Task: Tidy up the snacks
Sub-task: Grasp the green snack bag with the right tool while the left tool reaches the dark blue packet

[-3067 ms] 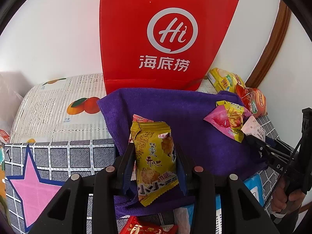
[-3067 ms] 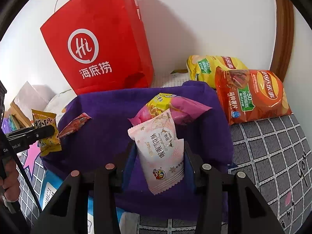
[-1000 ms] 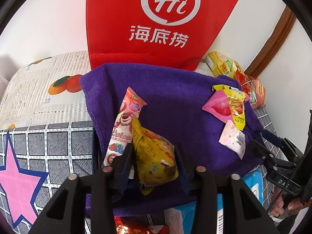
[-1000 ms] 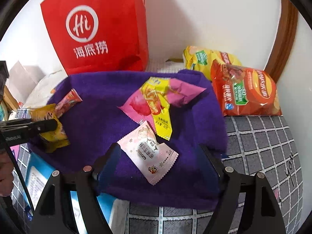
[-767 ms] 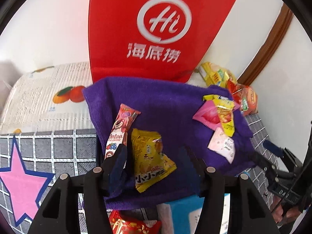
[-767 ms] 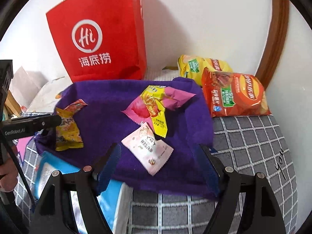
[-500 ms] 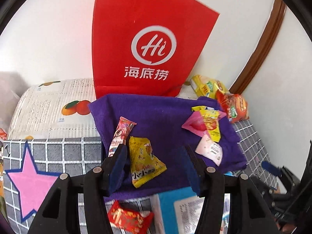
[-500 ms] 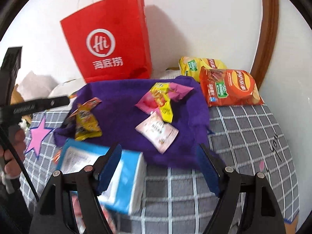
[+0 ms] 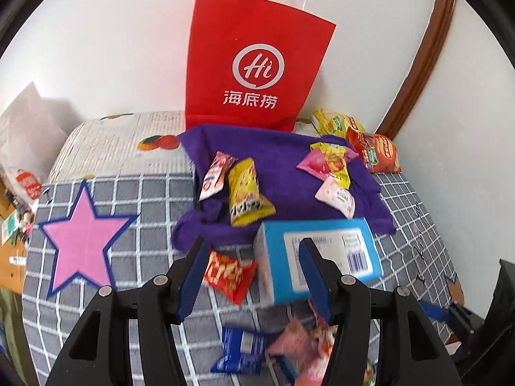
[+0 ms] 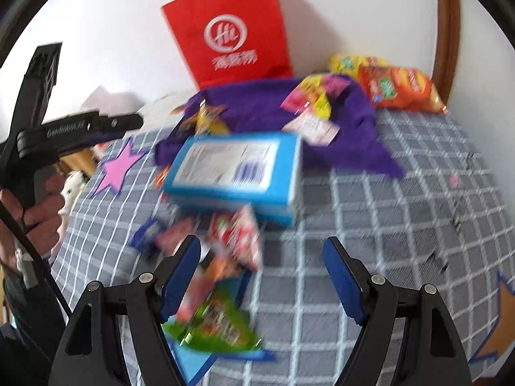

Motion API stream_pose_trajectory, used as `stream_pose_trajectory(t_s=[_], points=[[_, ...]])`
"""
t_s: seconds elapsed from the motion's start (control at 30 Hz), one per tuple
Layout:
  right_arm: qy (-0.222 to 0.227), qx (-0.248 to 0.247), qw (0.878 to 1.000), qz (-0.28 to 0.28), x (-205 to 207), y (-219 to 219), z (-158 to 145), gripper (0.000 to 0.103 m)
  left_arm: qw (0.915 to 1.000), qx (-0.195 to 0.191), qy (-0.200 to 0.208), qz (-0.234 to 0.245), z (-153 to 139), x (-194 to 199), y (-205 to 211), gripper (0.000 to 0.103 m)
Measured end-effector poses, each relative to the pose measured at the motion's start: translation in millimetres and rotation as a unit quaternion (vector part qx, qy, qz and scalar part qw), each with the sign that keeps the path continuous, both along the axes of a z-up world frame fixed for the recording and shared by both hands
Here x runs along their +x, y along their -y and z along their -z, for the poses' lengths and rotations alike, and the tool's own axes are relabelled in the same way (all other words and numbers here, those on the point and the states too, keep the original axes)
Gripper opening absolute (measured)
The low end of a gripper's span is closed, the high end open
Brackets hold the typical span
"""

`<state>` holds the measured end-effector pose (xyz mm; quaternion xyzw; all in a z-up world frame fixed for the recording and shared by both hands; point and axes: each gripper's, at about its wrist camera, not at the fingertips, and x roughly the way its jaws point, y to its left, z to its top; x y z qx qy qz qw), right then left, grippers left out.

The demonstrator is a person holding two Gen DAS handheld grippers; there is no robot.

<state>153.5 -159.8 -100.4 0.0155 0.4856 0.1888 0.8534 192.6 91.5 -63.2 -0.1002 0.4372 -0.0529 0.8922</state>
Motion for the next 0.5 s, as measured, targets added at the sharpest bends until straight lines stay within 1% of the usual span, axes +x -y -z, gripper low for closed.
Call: stream_pose_trajectory(t_s=[0.1,0.2,0.4,0.5], points=[[-0.015,0.006,0.999,-0.032,-24,-9,6,0.08,0.9999,-0.016,0.001,-0.004,-1,-15,-3,0.055],[-0.02,-0.001,0.998,-0.058,-41,-21,13,0.08,0.9998,-0.018,0.002,-0.006,1,-26,-3,0.055],[-0.017,-0.018,0.996,-0.081,-62,-39,30,0.081,0.9998,-0.018,0.0,-0.002,8,-45,-4,0.055],[-0.018,-0.044,0.996,-0.08,-63,-45,43,0.081,0.9998,-0.018,-0.003,-0.002,14,-54,-8,0.055]])
